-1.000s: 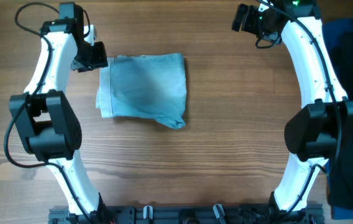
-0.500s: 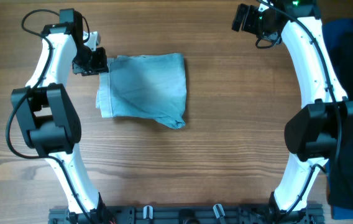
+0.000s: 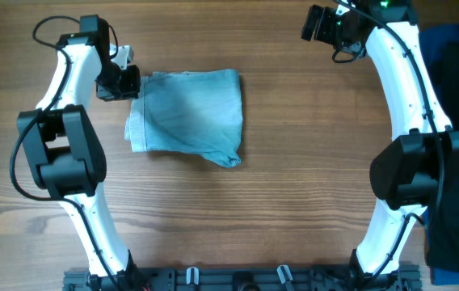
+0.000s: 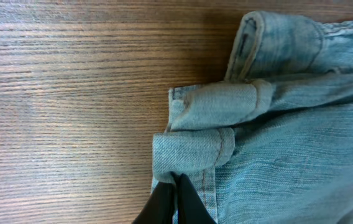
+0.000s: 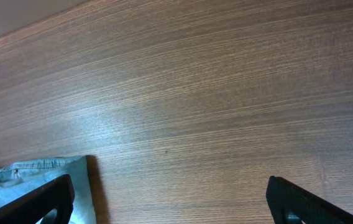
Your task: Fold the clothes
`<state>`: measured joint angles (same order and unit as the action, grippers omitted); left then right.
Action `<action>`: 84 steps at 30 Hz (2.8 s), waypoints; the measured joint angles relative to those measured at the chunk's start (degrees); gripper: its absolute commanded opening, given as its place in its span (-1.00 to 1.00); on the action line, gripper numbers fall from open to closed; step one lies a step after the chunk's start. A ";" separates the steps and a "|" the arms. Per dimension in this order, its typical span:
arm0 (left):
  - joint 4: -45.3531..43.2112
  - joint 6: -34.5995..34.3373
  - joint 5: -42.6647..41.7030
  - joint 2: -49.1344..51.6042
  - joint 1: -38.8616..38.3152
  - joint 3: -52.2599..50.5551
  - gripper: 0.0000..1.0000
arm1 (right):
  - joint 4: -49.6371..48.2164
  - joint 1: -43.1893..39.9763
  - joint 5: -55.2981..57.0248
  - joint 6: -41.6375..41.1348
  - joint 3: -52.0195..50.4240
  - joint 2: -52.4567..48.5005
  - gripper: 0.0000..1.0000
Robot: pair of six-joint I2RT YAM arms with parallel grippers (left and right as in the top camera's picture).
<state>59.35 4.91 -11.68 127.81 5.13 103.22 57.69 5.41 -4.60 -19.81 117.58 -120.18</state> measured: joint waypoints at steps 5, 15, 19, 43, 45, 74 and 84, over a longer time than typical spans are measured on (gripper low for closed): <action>-0.17 0.00 -0.20 -4.61 -0.02 0.00 -0.92 | 0.00 0.00 0.00 0.00 0.00 0.00 1.00; -4.70 0.02 -0.22 -8.31 -0.02 0.02 -0.31 | 0.00 0.00 0.00 0.00 0.00 0.00 1.00; -1.60 0.42 -0.22 -7.74 -0.02 0.02 -0.20 | 0.00 0.00 0.00 0.00 0.00 0.00 0.99; 0.24 2.49 -1.73 -1.77 -0.02 2.19 -0.79 | 0.00 0.00 0.00 0.00 0.00 0.00 0.99; -0.94 2.27 -1.75 -4.02 -0.02 2.95 -0.79 | 0.00 0.00 0.00 0.00 0.00 0.00 0.99; 16.31 1.42 -27.89 -8.83 -17.92 -5.64 -0.92 | -0.11 0.00 0.02 0.00 0.00 0.00 0.99; 9.44 -3.58 -24.76 -8.85 -23.39 -14.47 -0.92 | -0.11 0.00 0.02 0.00 0.00 0.00 1.00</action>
<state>68.79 1.32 -36.45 118.96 -18.26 88.75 57.58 5.41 -4.58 -19.81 117.58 -120.18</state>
